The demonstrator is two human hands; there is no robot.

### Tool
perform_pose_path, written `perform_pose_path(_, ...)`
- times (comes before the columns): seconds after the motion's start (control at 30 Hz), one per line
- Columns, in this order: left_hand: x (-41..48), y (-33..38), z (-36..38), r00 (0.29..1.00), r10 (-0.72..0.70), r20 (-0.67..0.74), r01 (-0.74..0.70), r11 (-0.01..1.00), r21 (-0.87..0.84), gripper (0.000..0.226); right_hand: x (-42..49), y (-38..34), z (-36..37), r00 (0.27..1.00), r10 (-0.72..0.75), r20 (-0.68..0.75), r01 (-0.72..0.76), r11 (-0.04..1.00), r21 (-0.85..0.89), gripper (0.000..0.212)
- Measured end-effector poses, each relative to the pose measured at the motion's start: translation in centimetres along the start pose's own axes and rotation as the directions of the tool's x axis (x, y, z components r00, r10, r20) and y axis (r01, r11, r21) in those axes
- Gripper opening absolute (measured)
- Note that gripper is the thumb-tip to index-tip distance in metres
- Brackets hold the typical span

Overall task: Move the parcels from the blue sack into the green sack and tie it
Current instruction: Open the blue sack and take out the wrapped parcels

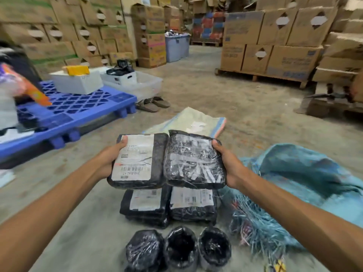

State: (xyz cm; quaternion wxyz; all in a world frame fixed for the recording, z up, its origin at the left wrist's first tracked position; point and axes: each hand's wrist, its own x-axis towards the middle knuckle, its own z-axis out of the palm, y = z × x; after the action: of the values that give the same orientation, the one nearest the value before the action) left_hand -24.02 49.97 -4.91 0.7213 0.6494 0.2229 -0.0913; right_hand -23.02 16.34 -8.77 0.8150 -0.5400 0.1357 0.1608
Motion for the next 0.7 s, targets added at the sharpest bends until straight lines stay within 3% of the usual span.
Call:
perform_pose_path(0.37,4.5,-8.5,-1.0,0.981,-0.192,-0.006,0.192,0.973,0.129,0.046,1.2,7.1,-1.5,0.963,0.076,-0.258,-0.143,0.958,-0.25,0.049)
perform_pose_path(0.43,5.0,-8.5,-1.1,0.982,-0.186,-0.012,0.185,0.967,0.175,0.047,1.8,7.9,-1.6,0.951,0.021,-0.308,-0.113,0.952,-0.285,0.068)
perform_pose_path(0.5,5.3,-8.3,-0.9,0.986,-0.161,-0.033,0.164,0.954,0.25,0.049,2.3,8.2,-1.1,0.933,-0.033,-0.358,-0.114,0.917,-0.383,0.105)
perform_pose_path(0.57,5.4,-8.4,-0.3,0.988,-0.109,-0.111,0.141,0.929,0.343,0.055,2.2,8.0,-0.8,0.92,-0.162,-0.358,-0.084,0.809,-0.582,0.102)
perform_pose_path(0.63,5.6,-9.1,-0.2,0.969,0.044,-0.244,0.117,0.787,0.606,0.065,2.5,8.3,-1.8,0.899,-0.254,-0.356,-0.108,0.66,-0.743,0.103)
perform_pose_path(0.67,5.6,-9.6,-0.3,0.952,0.146,-0.269,0.108,0.66,0.743,0.07,2.3,8.5,-2.3,0.908,-0.231,-0.349,-0.13,0.638,-0.759,0.113)
perform_pose_path(0.7,5.5,-10.0,-0.2,0.938,0.229,-0.26,0.096,0.55,0.83,0.073,2.7,9.0,-3.5,0.923,-0.167,-0.347,-0.147,0.68,-0.718,0.123)
